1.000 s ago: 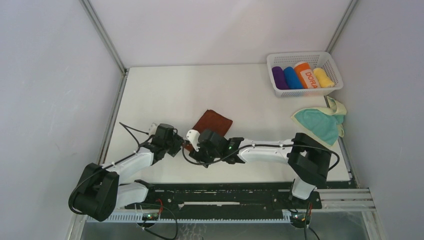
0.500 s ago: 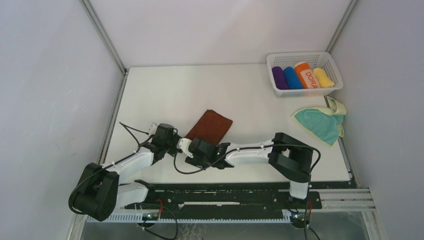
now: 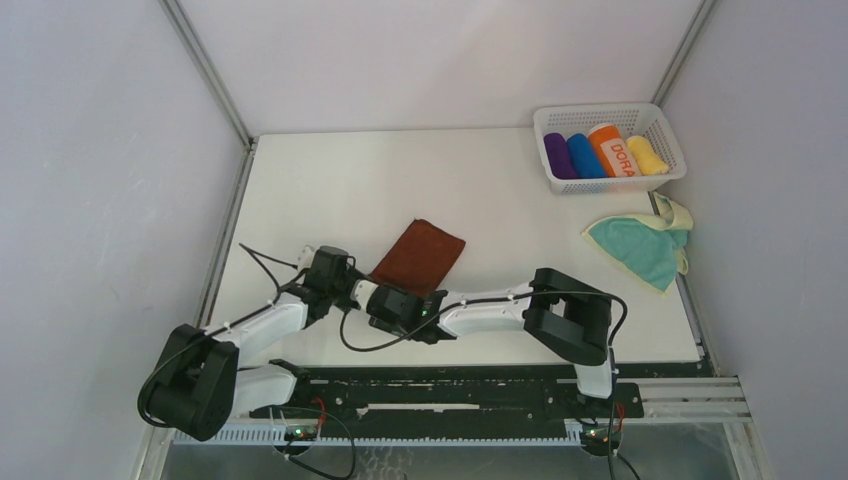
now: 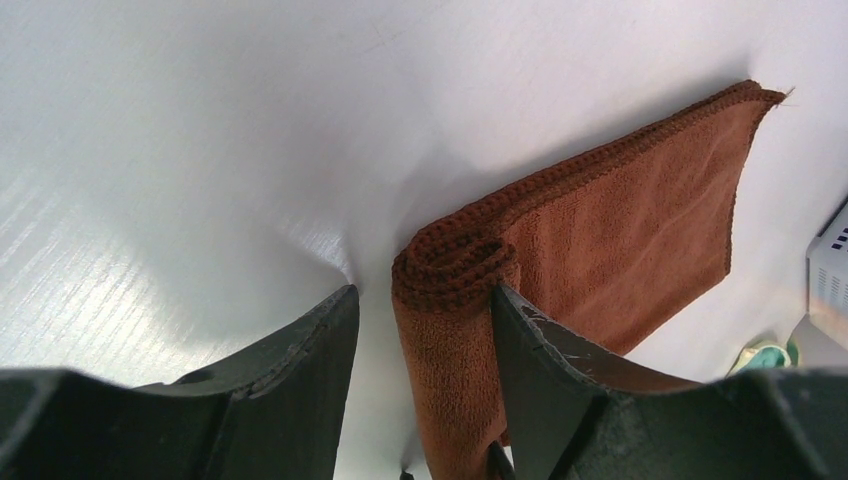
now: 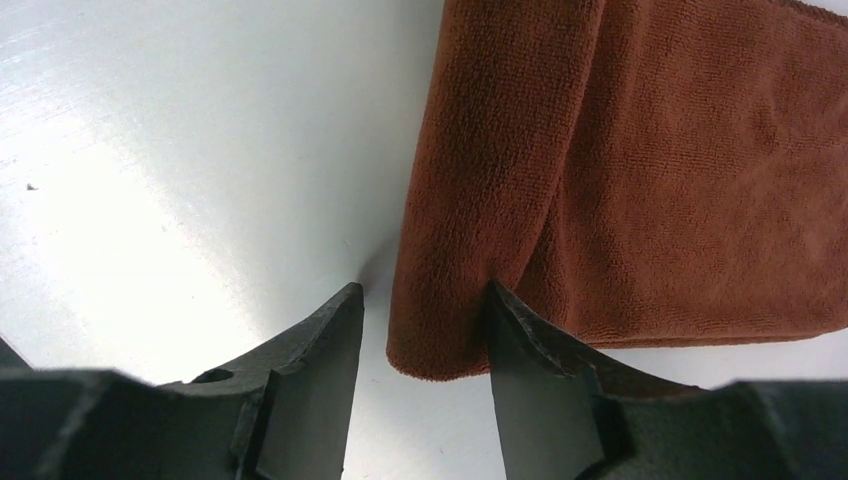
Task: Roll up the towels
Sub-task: Roll the towel at the center of the board.
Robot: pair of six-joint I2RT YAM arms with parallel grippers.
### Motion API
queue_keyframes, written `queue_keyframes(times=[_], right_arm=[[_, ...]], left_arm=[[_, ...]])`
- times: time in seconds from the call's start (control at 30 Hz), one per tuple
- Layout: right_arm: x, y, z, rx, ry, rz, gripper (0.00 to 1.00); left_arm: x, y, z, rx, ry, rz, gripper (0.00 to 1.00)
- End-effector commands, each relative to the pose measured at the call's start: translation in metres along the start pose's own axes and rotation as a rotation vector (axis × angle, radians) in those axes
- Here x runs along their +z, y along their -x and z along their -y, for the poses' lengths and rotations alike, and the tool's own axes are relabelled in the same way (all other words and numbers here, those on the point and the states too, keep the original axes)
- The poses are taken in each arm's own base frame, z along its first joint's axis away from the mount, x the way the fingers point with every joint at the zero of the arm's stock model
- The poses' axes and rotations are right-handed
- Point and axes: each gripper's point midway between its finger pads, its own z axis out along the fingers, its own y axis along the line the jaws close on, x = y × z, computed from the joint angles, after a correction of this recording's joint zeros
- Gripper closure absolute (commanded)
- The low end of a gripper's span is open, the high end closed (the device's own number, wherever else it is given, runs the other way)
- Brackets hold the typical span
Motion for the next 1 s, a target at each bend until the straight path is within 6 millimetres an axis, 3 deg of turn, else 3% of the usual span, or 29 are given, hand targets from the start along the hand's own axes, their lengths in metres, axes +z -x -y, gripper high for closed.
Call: queue_keyframes(times=[0.0,0.2,0.3,0.43,0.7,0.97], right_arm=[[0.006,-0.035,-0.009,-0.002,0.013,-0.149,0.54],[0.012,-0.051,-0.012,0.046,0.075,-0.231,0.65],[0.01,-0.049,-0.016,0.089,0.132,-0.228,0.74],[0.002,-0.035,-0.026,0.178,0.277,-0.191,0.86],[-0.015,-0.003,-0.034,0.4,0.598,-0.103,0.99],[-0.025,0.014,-0.034,0.568,0.793,-0.026,1.0]], left_arm=[[-0.001,-0.017,-0.067,0.07,0.239,-0.069,0.42],[-0.004,-0.013,-0.055,0.052,0.213,-0.056,0.4],[-0.005,-0.011,-0.05,0.05,0.208,-0.054,0.38],[-0.007,-0.007,-0.041,0.043,0.196,-0.042,0.35],[-0.032,0.009,-0.016,0.003,0.094,0.018,0.15],[-0.039,0.004,-0.012,-0.011,0.029,-0.006,0.13]])
